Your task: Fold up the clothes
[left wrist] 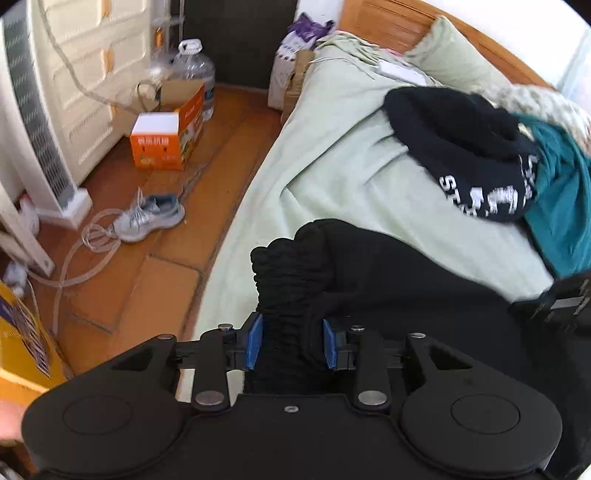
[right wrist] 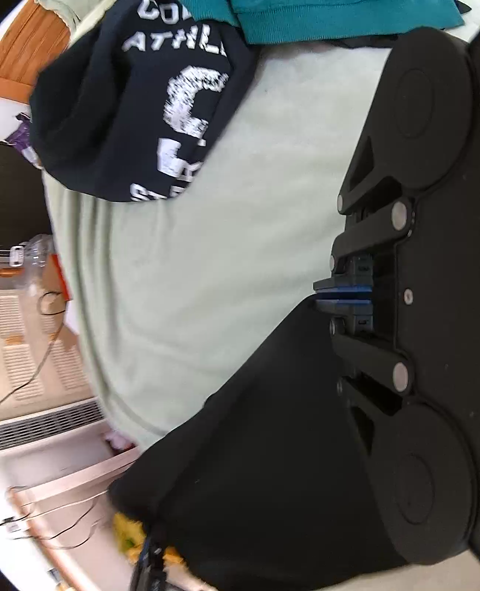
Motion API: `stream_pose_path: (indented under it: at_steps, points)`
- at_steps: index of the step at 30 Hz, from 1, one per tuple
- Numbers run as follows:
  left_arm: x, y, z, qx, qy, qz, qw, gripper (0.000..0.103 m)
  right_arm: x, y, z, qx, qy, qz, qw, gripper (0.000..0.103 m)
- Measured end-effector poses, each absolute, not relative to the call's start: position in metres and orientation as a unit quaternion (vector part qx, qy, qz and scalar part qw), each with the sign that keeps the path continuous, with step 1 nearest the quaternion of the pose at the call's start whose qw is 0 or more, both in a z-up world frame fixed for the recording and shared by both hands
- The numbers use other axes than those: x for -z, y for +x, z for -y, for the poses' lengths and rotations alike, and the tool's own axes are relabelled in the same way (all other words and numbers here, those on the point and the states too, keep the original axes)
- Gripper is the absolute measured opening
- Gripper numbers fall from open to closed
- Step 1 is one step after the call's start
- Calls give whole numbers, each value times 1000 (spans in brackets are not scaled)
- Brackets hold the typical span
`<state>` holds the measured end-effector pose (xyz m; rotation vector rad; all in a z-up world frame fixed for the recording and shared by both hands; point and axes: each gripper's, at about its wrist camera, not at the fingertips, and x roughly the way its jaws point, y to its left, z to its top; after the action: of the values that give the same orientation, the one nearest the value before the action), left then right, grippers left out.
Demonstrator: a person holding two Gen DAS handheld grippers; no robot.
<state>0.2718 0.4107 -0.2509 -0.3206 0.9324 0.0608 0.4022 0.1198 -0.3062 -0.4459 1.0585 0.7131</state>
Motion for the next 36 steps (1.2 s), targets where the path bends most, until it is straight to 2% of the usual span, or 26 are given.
stream_pose_path:
  at_steps: [1,2,4,6,7,8,10,12,14,16,19,20,21,22,23,24,25,26,29,31,36]
  points:
    - [248,269,-414,-25,-166,-441,881,53,306,402,-121,-325,-216,-487,782,27]
    - [244,266,-416,-21,-177,-435,883,55,305,399,-122,-319,-229,-478,786,34]
    - [232,254,-422,-18,-179,-422,889,57,293,395,-119,-320,-233,-469,790,37]
    - [223,236,-426,-16,-165,-413,895,66,278,396,-114,-325,-222,-463,794,51]
    - [221,231,-427,-15,-163,-412,896,68,263,394,-109,-325,-204,-450,806,62]
    - [224,220,-429,-3,-167,-422,891,68,251,391,-104,-332,-174,-441,816,68]
    - [230,212,-431,0,-172,-432,885,68,242,385,-115,-371,-136,-440,806,71]
    - [239,206,-434,0,-189,-438,879,68,235,377,-129,-406,-122,-430,797,78]
    - [252,201,-438,1,-221,-442,869,68,224,370,-171,-475,-116,-395,778,95]
    - [262,197,-441,-1,-243,-443,863,68,220,375,-211,-519,-110,-376,759,102]
    - [269,196,-443,-2,-256,-438,862,66,230,388,-285,-572,-133,-372,719,102]
    - [269,195,-443,2,-260,-434,863,62,236,393,-306,-583,-142,-375,706,102]
    - [269,194,-444,5,-263,-430,864,46,242,398,-316,-588,-147,-381,698,102]
    - [268,193,-444,9,-266,-426,865,37,253,405,-337,-600,-156,-400,675,102]
    - [267,193,-442,13,-260,-426,866,36,264,410,-353,-606,-159,-430,650,97]
    - [266,192,-440,16,-253,-427,868,35,274,415,-367,-611,-162,-458,625,88]
    - [265,191,-440,22,-253,-427,868,32,280,416,-373,-615,-160,-478,606,64]
    - [264,189,-439,28,-255,-427,867,21,279,414,-374,-616,-165,-480,603,50]
    - [258,178,-442,40,-270,-424,864,13,267,405,-361,-627,-140,-479,598,30]
    - [254,170,-445,41,-277,-420,863,12,257,406,-347,-632,-93,-499,586,27]
    - [236,150,-447,50,-264,-439,857,11,248,401,-321,-651,-8,-527,546,27]
